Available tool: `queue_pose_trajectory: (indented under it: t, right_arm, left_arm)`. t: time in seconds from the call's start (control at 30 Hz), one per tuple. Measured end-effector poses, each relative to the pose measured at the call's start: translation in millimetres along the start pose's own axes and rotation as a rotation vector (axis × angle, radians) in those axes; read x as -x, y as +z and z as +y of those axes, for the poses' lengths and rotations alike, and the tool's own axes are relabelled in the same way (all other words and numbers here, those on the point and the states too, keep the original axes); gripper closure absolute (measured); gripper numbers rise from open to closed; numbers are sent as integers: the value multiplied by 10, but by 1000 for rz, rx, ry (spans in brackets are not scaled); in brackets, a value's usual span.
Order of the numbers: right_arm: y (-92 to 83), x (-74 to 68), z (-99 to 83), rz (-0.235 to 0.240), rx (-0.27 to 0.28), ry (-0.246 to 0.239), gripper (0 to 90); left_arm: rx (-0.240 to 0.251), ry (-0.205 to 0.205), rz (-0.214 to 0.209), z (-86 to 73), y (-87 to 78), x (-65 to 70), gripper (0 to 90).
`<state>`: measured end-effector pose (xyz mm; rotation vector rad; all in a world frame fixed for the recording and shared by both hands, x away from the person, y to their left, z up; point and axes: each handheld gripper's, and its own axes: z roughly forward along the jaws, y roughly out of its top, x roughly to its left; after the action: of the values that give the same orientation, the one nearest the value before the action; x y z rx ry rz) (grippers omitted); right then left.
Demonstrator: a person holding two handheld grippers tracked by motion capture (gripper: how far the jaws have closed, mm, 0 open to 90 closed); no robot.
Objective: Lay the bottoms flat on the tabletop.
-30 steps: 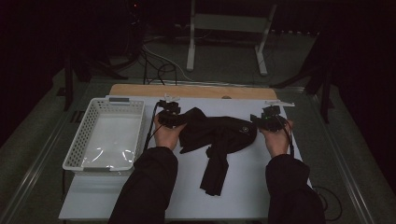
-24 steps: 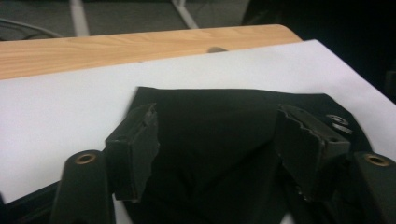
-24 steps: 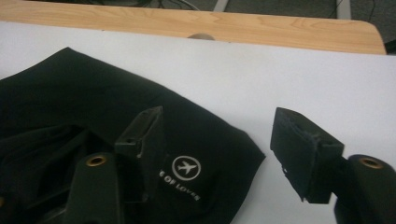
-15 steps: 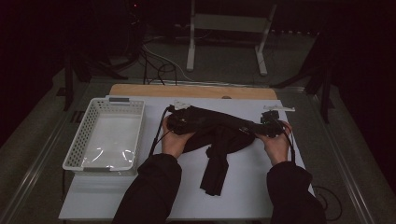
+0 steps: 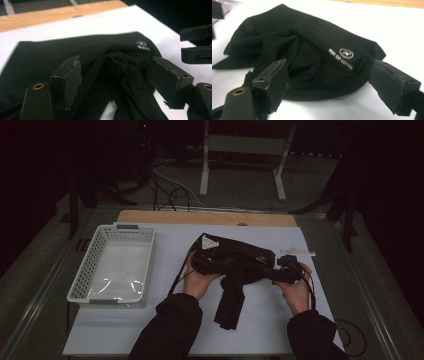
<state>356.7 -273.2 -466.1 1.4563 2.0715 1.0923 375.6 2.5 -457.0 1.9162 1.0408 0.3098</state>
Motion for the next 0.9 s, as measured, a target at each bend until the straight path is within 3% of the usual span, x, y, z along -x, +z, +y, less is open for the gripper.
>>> queue_pose_trajectory:
  t: [0.13,0.23,0.4,0.83,0.9]
  right_arm:
    - [-43,-26,-97,0,10,-1,169]
    - [-43,-35,-148,-6,-6,-27,174]
    - [-54,-34,-183,-3,-13,-27,181]
    - [-173,-62,-147,23,30,-22,186]
    - [-198,-45,-146,24,35,-12,186]
  left_arm:
    - [-27,20,-15,-80,106,128,264]
    - [-49,30,-22,-133,171,192,264]
    - [-93,47,-40,-234,266,263,260]
    - [-205,71,-45,-419,421,303,231]
    - [-247,77,-52,-451,460,293,236]
